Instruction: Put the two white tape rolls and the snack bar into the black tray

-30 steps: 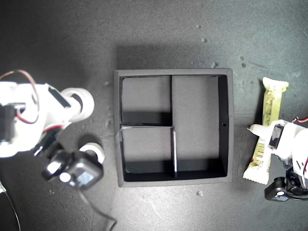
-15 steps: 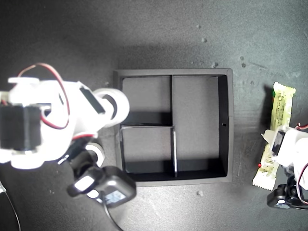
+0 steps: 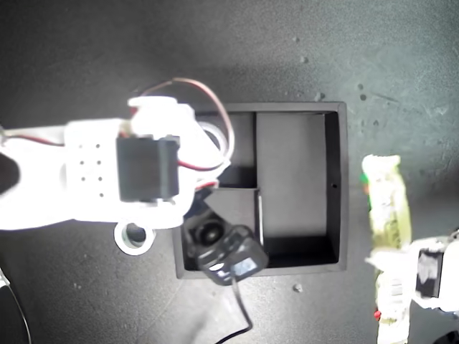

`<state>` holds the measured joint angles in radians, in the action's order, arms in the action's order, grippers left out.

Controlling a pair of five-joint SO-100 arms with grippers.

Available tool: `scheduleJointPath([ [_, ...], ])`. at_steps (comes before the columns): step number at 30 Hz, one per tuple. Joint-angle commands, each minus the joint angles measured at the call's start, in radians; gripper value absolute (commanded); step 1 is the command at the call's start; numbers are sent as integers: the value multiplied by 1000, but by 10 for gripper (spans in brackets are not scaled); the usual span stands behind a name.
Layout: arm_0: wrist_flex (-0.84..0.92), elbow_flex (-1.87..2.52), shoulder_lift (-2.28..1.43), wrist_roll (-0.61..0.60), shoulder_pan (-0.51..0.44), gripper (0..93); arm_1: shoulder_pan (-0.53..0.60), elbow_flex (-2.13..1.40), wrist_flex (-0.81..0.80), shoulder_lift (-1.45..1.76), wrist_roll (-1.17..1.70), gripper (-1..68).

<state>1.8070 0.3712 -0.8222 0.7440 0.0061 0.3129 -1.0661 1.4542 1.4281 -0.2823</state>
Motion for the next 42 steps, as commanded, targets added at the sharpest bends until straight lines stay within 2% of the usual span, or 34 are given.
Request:
scheduleJointPath([
  [1,26,-92,11,3,3,2,-20,164,-49,-106,78,79],
  [6,26,-46,18,20,-2,6,-67,347,-46,-341,83,77],
  [10,26,-37,21,25,-6,82,-97,368,-46,-402,74,78],
  [12,26,-37,17,26,-9,130,-106,356,-34,-402,67,111],
  [14,26,-37,2,31,-12,177,-115,356,-9,-402,67,175],
  [16,28,-35,-25,26,-14,189,-127,371,21,-402,72,214],
  [19,28,15,-126,20,-8,196,-141,440,98,-402,98,231],
  [23,28,186,-423,46,-37,192,-152,699,347,-402,149,233],
  [27,28,479,-811,199,-153,179,-143,607,347,-170,195,218],
  [30,11,704,-1025,376,-293,167,-143,431,347,37,81,148],
  [32,-66,904,-1150,482,-373,162,-166,258,347,198,-101,101],
  [34,-204,1150,-1287,546,-419,159,-199,66,339,357,-308,5],
  [38,-612,1651,-1540,591,-454,154,-206,-382,158,676,-531,-6],
  [42,-841,1865,-1525,594,-463,155,-207,-707,-9,844,-640,-6],
])
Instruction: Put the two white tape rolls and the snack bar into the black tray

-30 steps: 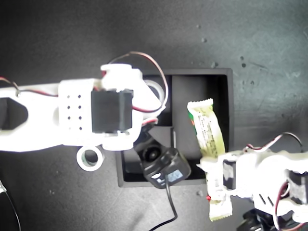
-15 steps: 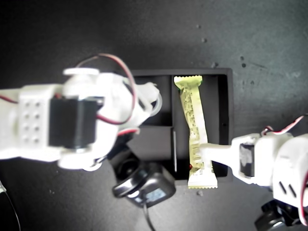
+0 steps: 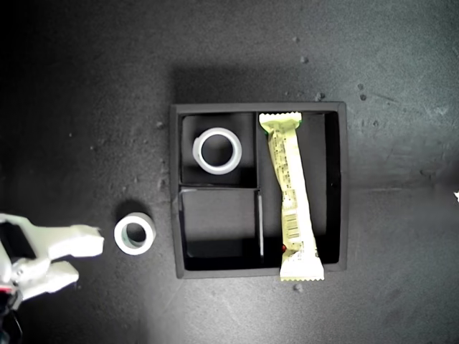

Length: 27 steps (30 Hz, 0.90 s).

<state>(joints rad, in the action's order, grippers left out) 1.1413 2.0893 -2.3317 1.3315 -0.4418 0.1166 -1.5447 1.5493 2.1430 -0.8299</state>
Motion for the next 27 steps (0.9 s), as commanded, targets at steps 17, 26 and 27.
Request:
scheduleJointPath([
  [17,-430,152,336,28,-71,158,15,-499,-265,141,-218,-6],
  [26,-462,127,405,43,-84,157,28,-549,-296,141,-238,-6],
  [27,-462,127,408,41,-81,157,31,-554,-299,141,-241,-6],
])
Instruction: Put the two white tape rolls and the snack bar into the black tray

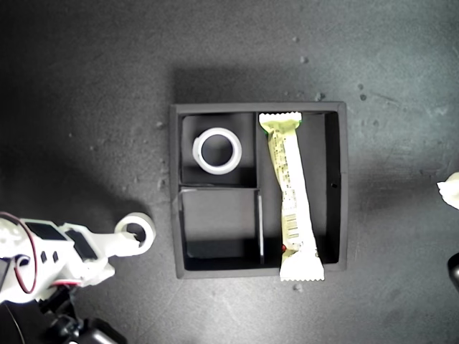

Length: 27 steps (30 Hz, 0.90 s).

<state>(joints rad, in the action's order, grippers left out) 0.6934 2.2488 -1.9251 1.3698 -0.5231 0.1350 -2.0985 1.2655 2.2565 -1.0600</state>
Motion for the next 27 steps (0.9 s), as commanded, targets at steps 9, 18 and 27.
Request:
scheduleJointPath([
  [9,-14,-57,48,-21,28,159,48,-34,-44,28,-28,-6],
  [18,-12,-107,160,-23,63,141,66,-94,-94,28,-57,-6],
  [27,239,-348,367,-21,147,1,-18,-653,-575,308,-195,-7],
])
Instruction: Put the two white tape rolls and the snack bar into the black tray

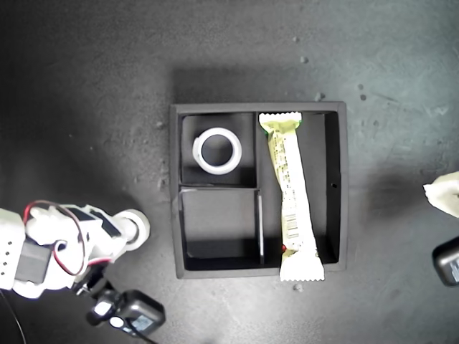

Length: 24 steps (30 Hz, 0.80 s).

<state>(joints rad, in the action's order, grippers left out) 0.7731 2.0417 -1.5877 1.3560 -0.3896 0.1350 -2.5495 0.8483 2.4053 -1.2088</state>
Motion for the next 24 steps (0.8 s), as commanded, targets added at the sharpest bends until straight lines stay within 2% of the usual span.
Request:
scheduleJointPath([
  [1,249,-215,31,-20,9,1,-25,-261,-179,218,-55,-7],
  [4,522,-479,32,-55,5,1,-41,-360,-184,325,-78,-7],
  [9,808,-985,137,-172,31,1,-97,-500,-155,511,-91,-7],
  [11,933,-1253,272,-227,54,1,-126,-551,-58,647,-92,-7],
  [13,1051,-1605,471,-275,71,1,-156,-574,106,815,-97,-7],
  [16,1058,-1850,635,-325,89,1,-207,-574,250,943,-75,-7],
  [22,1058,-1916,784,-325,109,1,-337,-574,354,943,-48,-3],
  [24,1058,-1916,830,-318,114,1,-359,-574,385,943,-74,23],
])
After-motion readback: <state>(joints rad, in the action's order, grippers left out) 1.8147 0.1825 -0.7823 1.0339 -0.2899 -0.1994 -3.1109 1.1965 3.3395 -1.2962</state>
